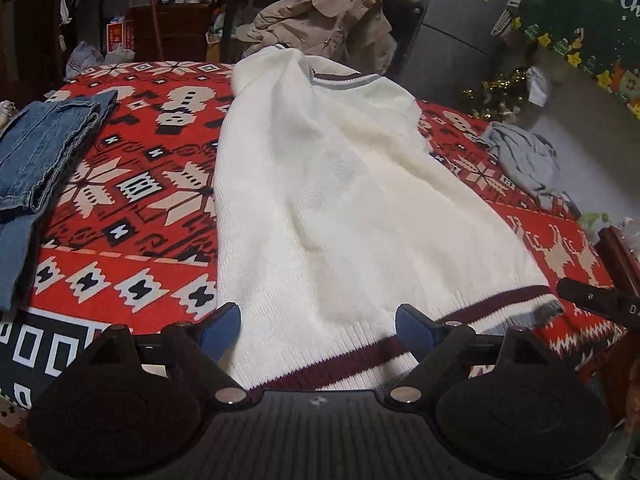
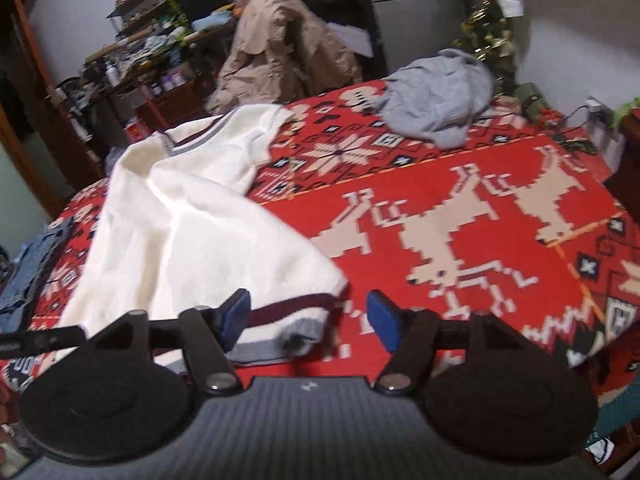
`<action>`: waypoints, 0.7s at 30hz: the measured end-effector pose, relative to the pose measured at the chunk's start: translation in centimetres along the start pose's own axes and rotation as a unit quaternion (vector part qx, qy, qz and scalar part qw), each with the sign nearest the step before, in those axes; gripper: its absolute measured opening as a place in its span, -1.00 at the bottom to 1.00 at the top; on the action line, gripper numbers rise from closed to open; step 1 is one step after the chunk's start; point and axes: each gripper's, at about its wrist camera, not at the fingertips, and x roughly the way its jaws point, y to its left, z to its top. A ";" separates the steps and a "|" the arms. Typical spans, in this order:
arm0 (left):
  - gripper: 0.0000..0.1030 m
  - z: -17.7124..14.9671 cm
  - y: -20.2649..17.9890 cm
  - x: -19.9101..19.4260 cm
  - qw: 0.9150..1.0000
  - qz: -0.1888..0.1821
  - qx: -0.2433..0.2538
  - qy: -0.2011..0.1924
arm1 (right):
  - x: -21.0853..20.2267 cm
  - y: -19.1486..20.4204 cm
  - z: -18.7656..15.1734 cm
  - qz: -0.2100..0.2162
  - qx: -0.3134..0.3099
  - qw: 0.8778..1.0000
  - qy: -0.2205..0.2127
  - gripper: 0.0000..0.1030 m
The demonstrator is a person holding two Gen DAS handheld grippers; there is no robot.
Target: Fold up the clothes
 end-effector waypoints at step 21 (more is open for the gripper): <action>0.36 -3.1 9.7 -0.7 0.941 -0.150 -0.301 0.029 | -0.8 -0.1 -0.6 0.016 0.006 1.000 -0.009 0.53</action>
